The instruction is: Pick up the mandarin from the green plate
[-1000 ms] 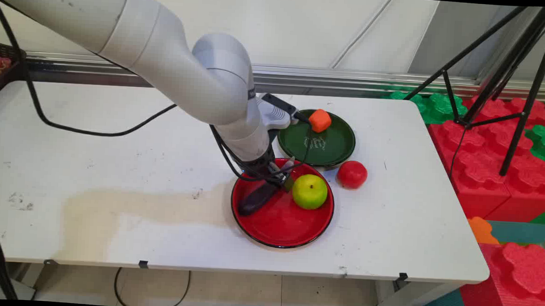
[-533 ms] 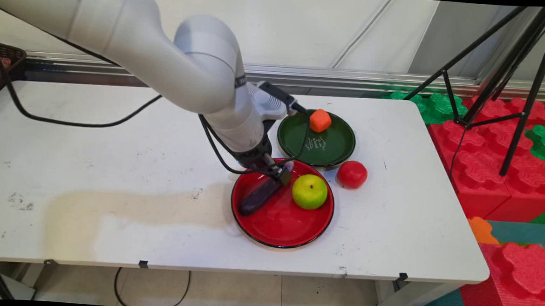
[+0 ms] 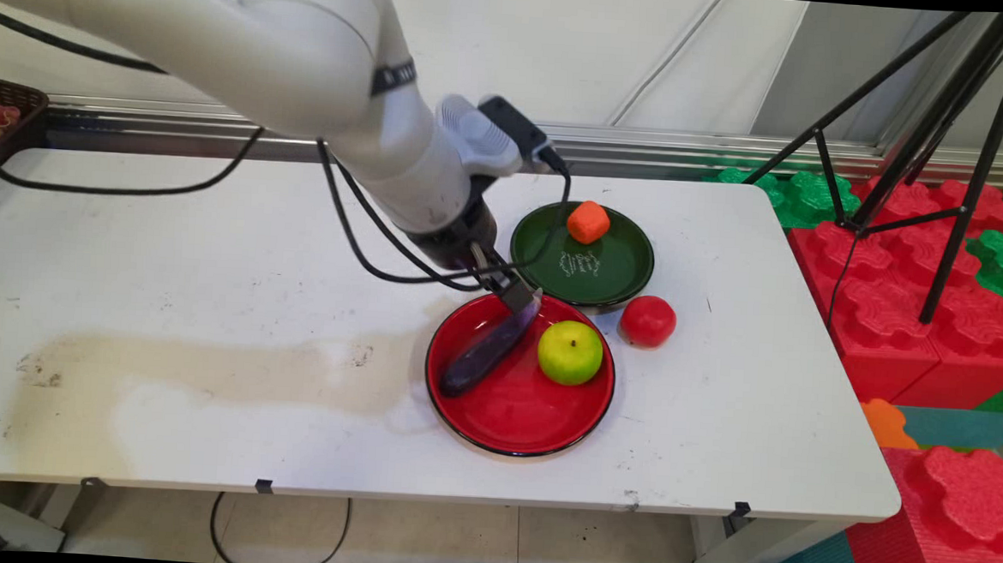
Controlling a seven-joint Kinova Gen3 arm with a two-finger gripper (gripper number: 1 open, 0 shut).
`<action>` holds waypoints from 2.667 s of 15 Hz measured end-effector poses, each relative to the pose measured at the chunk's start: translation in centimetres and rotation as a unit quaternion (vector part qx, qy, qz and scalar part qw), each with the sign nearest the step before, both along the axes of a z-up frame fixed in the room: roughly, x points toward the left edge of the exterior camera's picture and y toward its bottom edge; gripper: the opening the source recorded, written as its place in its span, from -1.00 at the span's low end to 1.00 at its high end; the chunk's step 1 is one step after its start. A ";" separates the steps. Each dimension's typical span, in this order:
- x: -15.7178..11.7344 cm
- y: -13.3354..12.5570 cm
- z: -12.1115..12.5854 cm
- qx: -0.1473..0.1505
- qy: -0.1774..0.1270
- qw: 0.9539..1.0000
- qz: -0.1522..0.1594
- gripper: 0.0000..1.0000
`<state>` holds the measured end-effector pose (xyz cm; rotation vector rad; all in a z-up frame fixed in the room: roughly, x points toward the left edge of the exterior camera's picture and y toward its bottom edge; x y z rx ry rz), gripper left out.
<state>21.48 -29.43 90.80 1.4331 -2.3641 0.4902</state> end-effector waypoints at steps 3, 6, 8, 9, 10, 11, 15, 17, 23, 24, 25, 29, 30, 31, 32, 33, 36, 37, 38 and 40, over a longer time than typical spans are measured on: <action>0.9 0.2 2.0 -0.013 -0.005 0.999 -0.043 1.00; 2.3 0.4 3.8 -0.025 -0.014 0.996 -0.085 1.00; 3.6 0.4 5.0 -0.034 -0.020 0.993 -0.115 1.00; 4.3 0.5 5.5 -0.038 -0.024 0.990 -0.131 1.00; 4.9 0.5 6.0 -0.042 -0.027 0.989 -0.143 1.00; 5.4 0.5 6.3 -0.045 -0.029 0.987 -0.150 1.00; 8.3 0.7 7.9 -0.061 -0.040 0.980 -0.184 1.00; 9.4 0.8 8.3 -0.067 -0.045 0.978 -0.193 1.00; 11.6 0.0 9.7 -0.097 -0.044 0.972 -0.211 1.00; 11.7 -0.3 9.9 -0.103 -0.042 0.971 -0.212 1.00; 11.7 -0.6 10.0 -0.108 -0.041 0.971 -0.211 1.00; 11.2 -2.0 10.5 -0.120 -0.031 0.973 -0.193 1.00; 10.9 -2.4 10.5 -0.121 -0.030 0.975 -0.184 1.00; 10.7 -2.7 10.5 -0.121 -0.029 0.976 -0.178 1.00; 10.3 -3.2 10.4 -0.120 -0.028 0.978 -0.169 1.00; 10.0 -3.6 10.4 -0.120 -0.028 0.979 -0.162 1.00; 8.5 -5.1 9.8 -0.117 -0.029 0.984 -0.134 1.00; 7.8 -5.8 9.4 -0.116 -0.030 0.985 -0.121 1.00; 7.1 -6.5 9.0 -0.115 -0.033 0.987 -0.107 1.00; 5.8 -8.0 8.0 -0.114 -0.041 0.989 -0.082 1.00</action>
